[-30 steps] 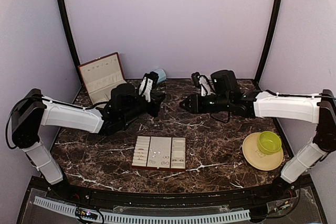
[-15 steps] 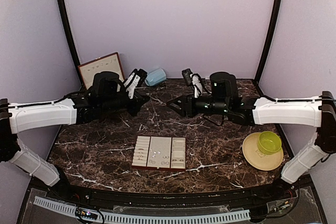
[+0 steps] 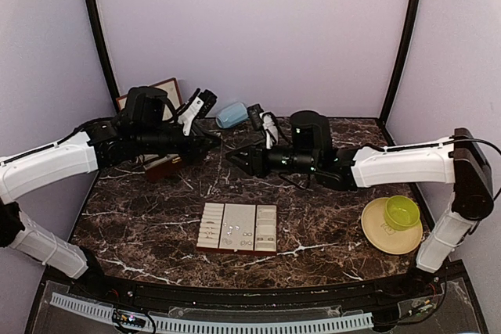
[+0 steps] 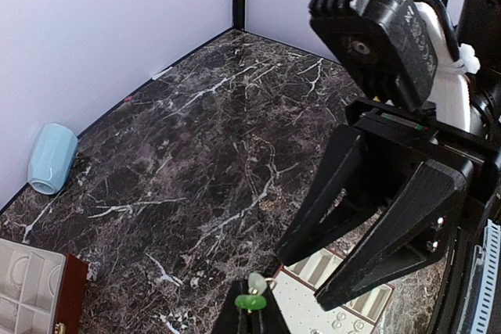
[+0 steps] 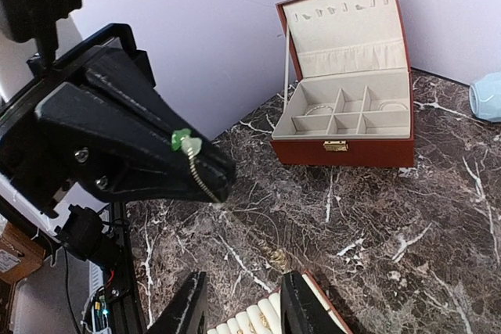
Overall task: Organize the mixed jewelry
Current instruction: Pass from the left arm to the right
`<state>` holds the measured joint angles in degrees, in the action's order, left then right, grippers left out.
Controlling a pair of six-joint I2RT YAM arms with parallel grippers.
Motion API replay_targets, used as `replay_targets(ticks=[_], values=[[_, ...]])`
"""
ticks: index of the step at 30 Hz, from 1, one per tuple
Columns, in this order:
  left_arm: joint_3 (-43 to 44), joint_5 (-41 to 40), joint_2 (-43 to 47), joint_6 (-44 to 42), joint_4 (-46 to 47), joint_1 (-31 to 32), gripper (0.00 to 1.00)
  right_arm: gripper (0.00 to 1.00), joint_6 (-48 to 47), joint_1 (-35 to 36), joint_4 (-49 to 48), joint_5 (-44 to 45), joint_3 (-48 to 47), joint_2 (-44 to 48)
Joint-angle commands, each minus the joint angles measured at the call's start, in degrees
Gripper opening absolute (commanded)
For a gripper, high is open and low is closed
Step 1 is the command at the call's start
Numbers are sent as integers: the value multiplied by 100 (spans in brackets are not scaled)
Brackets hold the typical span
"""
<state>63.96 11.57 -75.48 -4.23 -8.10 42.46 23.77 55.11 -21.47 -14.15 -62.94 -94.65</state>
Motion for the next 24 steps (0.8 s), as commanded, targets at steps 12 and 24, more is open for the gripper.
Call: replay_targets(ticks=[12,24], values=[[297,444,300,-77,-552,-67,0,30,-423,61,93,-268,-830,-497],[198,439,375,-8,-476,-70,0,18,-509,61,64,-827,-1142,-798]])
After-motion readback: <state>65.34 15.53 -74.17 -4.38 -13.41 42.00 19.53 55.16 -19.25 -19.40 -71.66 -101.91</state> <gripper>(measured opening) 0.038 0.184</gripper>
